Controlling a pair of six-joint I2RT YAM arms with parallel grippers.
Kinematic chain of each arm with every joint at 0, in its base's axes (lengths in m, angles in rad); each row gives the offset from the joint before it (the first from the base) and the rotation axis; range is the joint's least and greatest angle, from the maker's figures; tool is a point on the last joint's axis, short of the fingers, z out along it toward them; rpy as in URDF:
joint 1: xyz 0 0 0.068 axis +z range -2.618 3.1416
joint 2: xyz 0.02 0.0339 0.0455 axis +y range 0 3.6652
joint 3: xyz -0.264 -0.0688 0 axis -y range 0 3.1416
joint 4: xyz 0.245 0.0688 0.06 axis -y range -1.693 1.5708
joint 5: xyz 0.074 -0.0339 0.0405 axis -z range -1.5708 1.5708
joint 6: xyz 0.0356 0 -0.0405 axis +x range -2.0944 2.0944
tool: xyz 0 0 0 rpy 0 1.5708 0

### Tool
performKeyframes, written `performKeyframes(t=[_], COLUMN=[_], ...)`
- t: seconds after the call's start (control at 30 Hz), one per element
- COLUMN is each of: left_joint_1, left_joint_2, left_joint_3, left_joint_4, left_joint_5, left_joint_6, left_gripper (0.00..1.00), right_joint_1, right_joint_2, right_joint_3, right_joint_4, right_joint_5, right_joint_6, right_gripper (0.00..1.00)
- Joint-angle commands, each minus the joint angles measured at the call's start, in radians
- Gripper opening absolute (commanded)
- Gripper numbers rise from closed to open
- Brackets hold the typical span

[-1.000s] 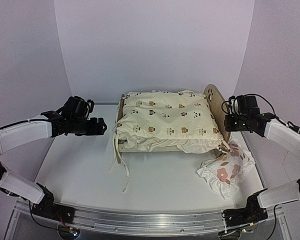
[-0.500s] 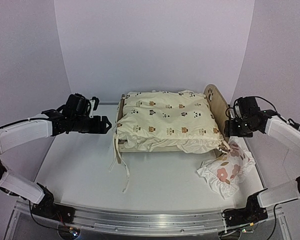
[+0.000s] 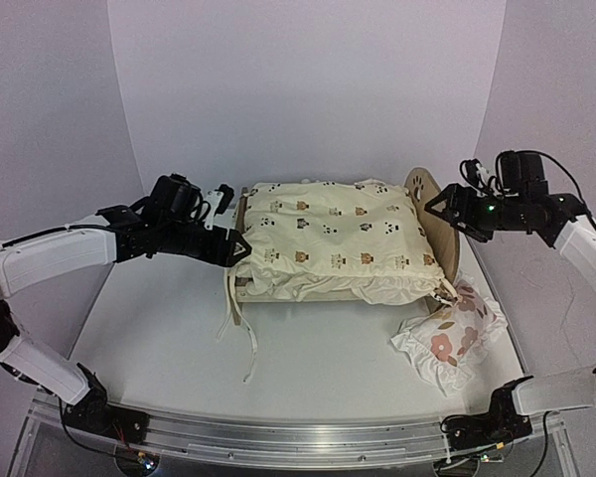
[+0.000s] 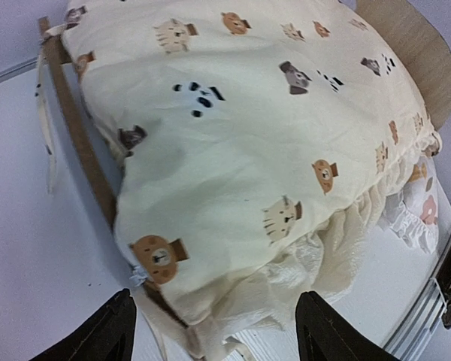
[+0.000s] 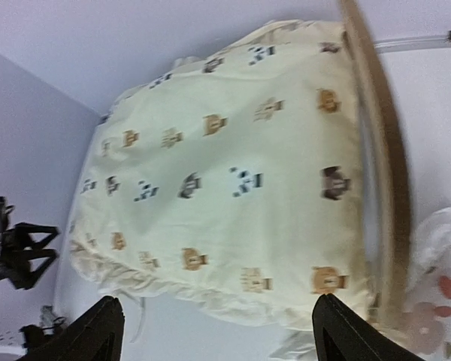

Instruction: Set up the pet bed

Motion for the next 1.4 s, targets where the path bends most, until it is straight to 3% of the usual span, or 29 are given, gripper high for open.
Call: performKeyframes(t=[0.0, 0.13, 0.4, 0.67, 0.83, 1.1, 1.37], left_joint_1=[-0.045, -0.054, -0.092, -0.123, -0.143, -0.147, -0.147], left_joint_2=[0.087, 0.148, 0.214, 0.268, 0.282, 0.298, 0.220], left_joint_3=[0.090, 0.115, 0.161, 0.207, 0.265, 0.389, 0.328], left_joint_4=[-0.044, -0.064, -0.094, -0.097, -0.096, -0.085, -0.060], left_joint_5=[-0.011, -0.045, -0.140, -0.175, -0.178, -0.034, -0.036], left_joint_6=[0.050, 0.050, 0.051, 0.054, 0.057, 0.043, 0.007], left_gripper=[0.72, 0.71, 0.73, 0.22, 0.04, 0.01, 0.02], right_joint_1=[0.158, 0.327, 0.426, 0.502, 0.528, 0.669, 0.785], right_joint_2=[0.019, 0.073, 0.137, 0.175, 0.199, 0.333, 0.484], right_joint_3=[-0.048, -0.040, -0.067, -0.082, -0.100, 0.002, 0.091], right_joint_4=[0.157, 0.158, 0.183, 0.184, 0.198, 0.246, 0.382], right_joint_5=[-0.235, -0.178, -0.120, -0.086, -0.080, 0.025, 0.229], right_joint_6=[0.141, 0.105, 0.088, 0.057, 0.034, -0.176, -0.375], right_gripper=[0.87, 0.86, 0.85, 0.85, 0.84, 0.85, 0.90])
